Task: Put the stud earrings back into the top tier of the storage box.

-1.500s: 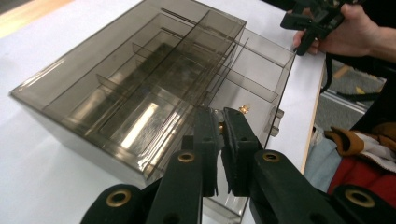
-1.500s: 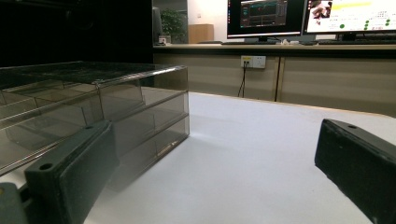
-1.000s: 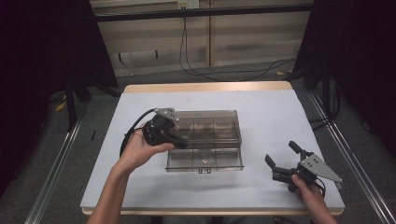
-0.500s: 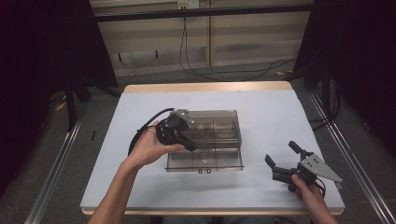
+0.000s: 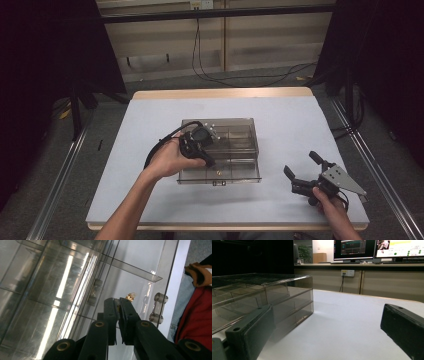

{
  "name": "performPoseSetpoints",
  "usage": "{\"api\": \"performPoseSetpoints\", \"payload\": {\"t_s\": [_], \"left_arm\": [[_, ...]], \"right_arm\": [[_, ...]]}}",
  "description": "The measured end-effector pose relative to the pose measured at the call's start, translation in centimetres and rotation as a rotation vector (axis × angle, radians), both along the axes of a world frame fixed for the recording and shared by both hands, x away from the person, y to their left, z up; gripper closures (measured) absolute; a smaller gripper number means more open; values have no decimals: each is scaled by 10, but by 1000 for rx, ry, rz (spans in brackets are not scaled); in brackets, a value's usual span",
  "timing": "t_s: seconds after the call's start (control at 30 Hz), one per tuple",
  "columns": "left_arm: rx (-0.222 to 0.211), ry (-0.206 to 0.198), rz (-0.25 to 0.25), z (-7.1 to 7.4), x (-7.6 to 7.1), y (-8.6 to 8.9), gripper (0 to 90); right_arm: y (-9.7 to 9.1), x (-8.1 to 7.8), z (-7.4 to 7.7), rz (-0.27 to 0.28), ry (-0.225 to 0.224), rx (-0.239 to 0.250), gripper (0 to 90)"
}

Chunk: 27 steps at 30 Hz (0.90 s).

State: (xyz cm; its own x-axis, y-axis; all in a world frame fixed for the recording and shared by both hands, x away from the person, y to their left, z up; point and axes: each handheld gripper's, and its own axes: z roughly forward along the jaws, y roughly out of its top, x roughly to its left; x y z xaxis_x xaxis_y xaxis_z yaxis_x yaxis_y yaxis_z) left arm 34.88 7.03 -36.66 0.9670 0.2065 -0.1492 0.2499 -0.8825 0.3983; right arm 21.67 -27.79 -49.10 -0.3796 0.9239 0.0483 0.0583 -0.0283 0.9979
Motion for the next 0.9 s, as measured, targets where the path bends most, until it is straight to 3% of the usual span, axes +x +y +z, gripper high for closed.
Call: {"api": "performPoseSetpoints", "payload": {"t_s": [0.1,0.27,0.43,0.9], "left_arm": [[30,9,-5,-5,0,-5,850],[37,11,-1,-8,-2,-10,851],[74,9,-32,-10,-2,-17,850],[65,9,-17,-10,-2,-18,809]], "right_arm": [[0,0,0,0,0,0,0],[0,0,0,0,0,0,0],[0,0,0,-2,0,-1,0],[0,0,0,-1,1,2,0]]}}
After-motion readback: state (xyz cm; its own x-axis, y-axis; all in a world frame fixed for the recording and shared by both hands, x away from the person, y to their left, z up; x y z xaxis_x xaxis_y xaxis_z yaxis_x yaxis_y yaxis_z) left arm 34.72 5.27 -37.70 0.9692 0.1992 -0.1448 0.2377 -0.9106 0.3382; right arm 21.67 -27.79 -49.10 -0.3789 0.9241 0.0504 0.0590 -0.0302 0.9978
